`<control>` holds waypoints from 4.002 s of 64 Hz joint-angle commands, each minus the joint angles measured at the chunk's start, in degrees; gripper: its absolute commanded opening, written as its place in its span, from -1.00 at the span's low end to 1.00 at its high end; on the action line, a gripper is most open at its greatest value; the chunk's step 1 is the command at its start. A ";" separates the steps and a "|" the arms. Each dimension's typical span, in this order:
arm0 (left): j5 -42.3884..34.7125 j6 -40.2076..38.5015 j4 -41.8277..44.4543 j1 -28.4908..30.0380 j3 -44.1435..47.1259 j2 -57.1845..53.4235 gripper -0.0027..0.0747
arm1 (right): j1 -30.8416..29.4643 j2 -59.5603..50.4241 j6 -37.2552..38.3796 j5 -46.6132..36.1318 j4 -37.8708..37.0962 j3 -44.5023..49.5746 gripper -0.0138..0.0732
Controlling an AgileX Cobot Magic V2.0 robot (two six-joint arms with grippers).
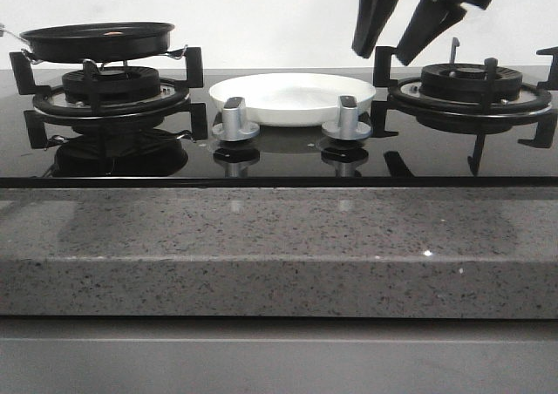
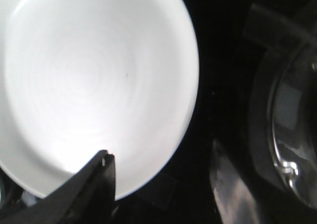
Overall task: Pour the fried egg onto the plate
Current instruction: 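Lower the right gripper to the rim of the white plate and grasp it, then lift the white plate with the right gripper toward the frying pan, then reach the left gripper to the pale green pan handle and grasp it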
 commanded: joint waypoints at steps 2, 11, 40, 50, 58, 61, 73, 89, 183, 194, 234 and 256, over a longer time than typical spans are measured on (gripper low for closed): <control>-4.94 -0.06 -0.51 -0.42 -2.00 0.98 0.48 | -0.09 -1.27 0.37 2.17 0.48 -4.17 0.33; -4.94 -0.06 -0.51 -0.42 -2.00 0.98 0.48 | -0.23 0.88 1.14 2.12 0.48 -5.63 0.33; -4.94 -0.06 -0.51 -0.42 -2.00 0.98 0.48 | -0.53 3.44 1.14 2.65 4.14 -5.96 0.25; -4.94 -0.06 -0.51 -0.42 -2.00 0.98 0.48 | -0.53 3.70 1.14 3.88 4.19 -5.96 0.06; -4.94 -0.06 -0.51 -0.42 -2.00 0.98 0.48 | -0.53 4.56 1.14 5.12 4.13 -6.09 0.05; -4.94 -0.06 -0.51 -0.42 -2.00 0.98 0.48 | -0.53 4.96 1.14 5.31 4.20 -6.15 0.05; -4.94 -0.06 -0.51 -0.42 -2.00 0.98 0.48 | -0.53 5.15 1.14 4.44 4.24 -6.42 -0.06; -4.94 -0.06 -0.51 -0.42 -2.00 0.98 0.48 | -0.53 5.00 1.16 2.78 4.31 -8.84 -0.63; -4.94 -0.06 -0.51 -0.42 -2.00 0.98 0.48 | 8.05 -30.11 -1.25 -23.48 4.59 37.40 -0.81; -4.94 -0.06 -0.51 -0.42 -2.00 0.98 0.48 | 8.27 -29.10 -1.25 -27.06 4.49 40.50 -0.81; -4.94 -0.06 -0.51 -0.42 -2.00 0.98 0.48 | 8.27 -28.29 -1.25 -27.53 4.31 40.51 -0.81; -5.05 -0.06 -0.51 -0.42 -2.00 0.98 0.48 | 8.27 -28.29 -1.25 -27.53 4.31 40.51 -0.81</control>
